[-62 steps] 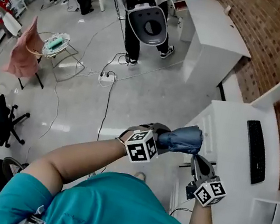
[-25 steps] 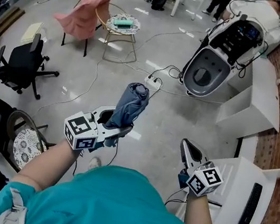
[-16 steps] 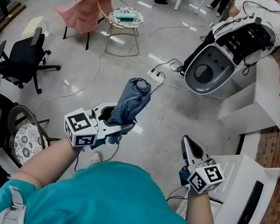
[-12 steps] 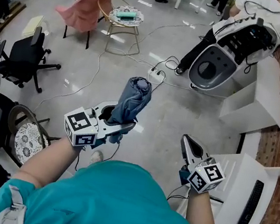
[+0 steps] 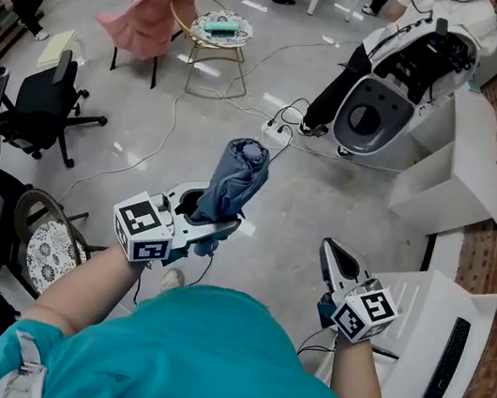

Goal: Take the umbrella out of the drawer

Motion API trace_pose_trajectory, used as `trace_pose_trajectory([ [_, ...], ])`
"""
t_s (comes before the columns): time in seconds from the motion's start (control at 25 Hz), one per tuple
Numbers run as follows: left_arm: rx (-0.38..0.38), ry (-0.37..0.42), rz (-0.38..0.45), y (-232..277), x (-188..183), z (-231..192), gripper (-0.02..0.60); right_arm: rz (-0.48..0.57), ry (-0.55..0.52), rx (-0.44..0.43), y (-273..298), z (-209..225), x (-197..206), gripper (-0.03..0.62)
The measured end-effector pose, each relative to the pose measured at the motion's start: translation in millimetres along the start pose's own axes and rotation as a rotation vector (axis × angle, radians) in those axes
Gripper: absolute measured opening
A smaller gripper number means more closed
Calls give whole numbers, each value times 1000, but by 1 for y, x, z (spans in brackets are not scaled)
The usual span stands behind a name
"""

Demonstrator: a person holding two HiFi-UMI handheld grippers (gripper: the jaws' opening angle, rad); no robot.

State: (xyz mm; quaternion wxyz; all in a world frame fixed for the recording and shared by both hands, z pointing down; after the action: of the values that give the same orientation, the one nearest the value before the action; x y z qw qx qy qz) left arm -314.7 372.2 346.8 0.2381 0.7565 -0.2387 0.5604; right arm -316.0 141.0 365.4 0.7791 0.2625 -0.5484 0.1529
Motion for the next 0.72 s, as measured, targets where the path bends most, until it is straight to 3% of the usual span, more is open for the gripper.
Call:
trace_pose_trajectory([
  [0.72,9,4,3,-1,1,-5,264,-22,3,18,10,3,5,20],
])
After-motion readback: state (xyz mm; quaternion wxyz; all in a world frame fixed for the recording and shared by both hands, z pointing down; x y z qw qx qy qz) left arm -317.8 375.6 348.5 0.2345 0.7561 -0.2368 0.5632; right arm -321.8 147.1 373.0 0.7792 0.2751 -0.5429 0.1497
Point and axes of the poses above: the fingertips, and each gripper's own axes: y forward along the fingers, z to its right, x out of its underside, the point moved 3 cm from there along -y, backward along the fingers, and after that the axes turned 9 degrees about -x, right-handed, at the moved point
